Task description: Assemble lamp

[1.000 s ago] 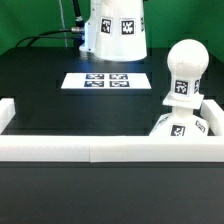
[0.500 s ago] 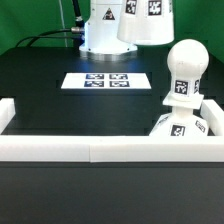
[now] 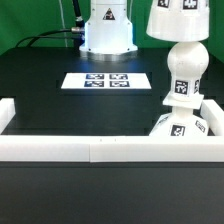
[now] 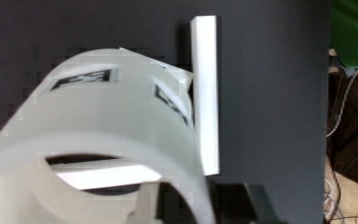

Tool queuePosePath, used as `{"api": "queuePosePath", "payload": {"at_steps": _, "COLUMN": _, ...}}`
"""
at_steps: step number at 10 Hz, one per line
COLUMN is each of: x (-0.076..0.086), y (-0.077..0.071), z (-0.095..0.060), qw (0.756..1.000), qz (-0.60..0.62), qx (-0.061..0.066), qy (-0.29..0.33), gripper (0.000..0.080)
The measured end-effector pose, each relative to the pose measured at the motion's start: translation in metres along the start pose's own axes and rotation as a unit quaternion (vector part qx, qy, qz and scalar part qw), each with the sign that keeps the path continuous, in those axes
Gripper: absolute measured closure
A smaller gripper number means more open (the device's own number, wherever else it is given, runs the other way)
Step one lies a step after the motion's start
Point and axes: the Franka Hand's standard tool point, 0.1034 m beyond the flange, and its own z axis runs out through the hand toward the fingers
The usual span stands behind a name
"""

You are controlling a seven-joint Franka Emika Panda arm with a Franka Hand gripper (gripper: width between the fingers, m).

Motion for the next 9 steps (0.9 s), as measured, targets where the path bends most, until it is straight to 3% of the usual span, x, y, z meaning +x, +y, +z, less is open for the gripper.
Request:
{"api": "queuePosePath", "payload": {"at_steps": 4, "x": 0.000, "y": 0.001, "z": 0.003, "qw": 1.000, "qz": -0.001, "qx": 0.000, "qy": 0.001, "gripper": 0.0754}}
{"api": "queuePosePath", "payload": {"at_steps": 6, "x": 0.002, "y": -0.009, "z": 0.014, "qw": 1.000, "qz": -0.006, "qx": 0.000, "qy": 0.008, "gripper": 0.0754}}
{"api": "queuePosePath", "payload": {"at_steps": 9, "x": 0.011, "y": -0.007, "z": 0.029, "qw": 1.000, "qz": -0.006, "qx": -0.002, "qy": 0.011, "gripper": 0.0754}}
